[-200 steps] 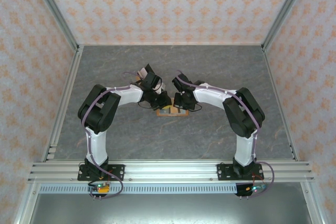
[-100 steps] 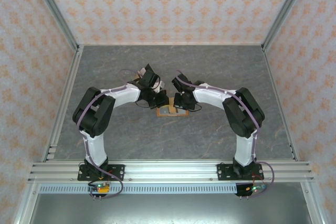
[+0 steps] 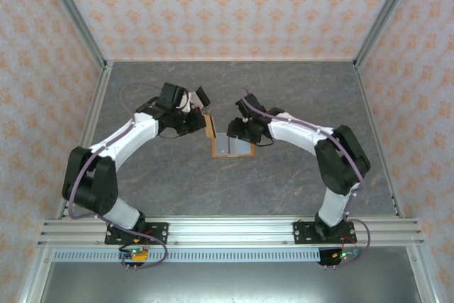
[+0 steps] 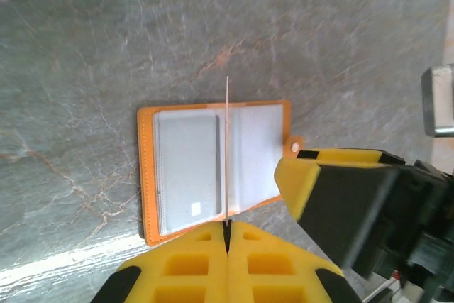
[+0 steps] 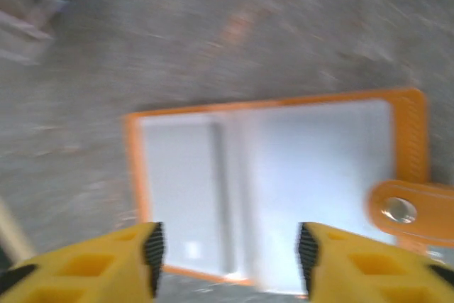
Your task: Take the credit cards out of the card holder
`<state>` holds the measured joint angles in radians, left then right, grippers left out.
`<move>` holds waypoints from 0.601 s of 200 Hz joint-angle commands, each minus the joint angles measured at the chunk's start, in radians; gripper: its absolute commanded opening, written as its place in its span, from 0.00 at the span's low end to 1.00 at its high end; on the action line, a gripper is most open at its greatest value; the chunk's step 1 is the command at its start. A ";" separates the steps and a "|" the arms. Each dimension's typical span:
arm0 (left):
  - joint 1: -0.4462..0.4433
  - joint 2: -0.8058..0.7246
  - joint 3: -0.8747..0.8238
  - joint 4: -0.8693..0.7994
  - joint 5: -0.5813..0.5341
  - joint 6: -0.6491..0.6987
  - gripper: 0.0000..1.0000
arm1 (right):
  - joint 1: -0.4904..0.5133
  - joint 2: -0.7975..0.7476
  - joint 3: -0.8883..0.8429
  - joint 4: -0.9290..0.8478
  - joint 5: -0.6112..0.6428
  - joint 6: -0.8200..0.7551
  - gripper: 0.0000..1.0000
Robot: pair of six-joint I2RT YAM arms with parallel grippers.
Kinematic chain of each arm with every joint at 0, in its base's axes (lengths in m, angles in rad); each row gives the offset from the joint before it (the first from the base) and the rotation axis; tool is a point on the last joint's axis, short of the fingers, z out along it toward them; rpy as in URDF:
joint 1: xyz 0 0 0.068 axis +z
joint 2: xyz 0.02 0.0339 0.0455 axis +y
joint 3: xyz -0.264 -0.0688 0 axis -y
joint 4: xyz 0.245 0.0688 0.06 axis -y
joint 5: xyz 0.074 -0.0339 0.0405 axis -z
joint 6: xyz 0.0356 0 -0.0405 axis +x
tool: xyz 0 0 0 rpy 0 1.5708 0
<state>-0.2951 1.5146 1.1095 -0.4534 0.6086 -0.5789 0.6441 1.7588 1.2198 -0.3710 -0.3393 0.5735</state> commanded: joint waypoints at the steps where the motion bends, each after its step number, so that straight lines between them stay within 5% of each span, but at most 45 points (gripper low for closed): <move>1: 0.025 -0.073 0.008 -0.046 0.013 -0.029 0.00 | -0.010 -0.060 0.021 0.153 -0.137 0.005 0.65; 42: 0.096 -0.160 0.002 0.004 0.119 -0.113 0.00 | -0.048 -0.066 -0.007 0.452 -0.372 0.200 0.81; 120: 0.151 -0.225 -0.024 0.196 0.223 -0.302 0.00 | -0.061 0.011 -0.014 0.842 -0.615 0.506 0.80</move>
<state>-0.1608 1.3197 1.1080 -0.3656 0.7826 -0.7902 0.5827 1.7466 1.2163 0.2966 -0.8486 0.9676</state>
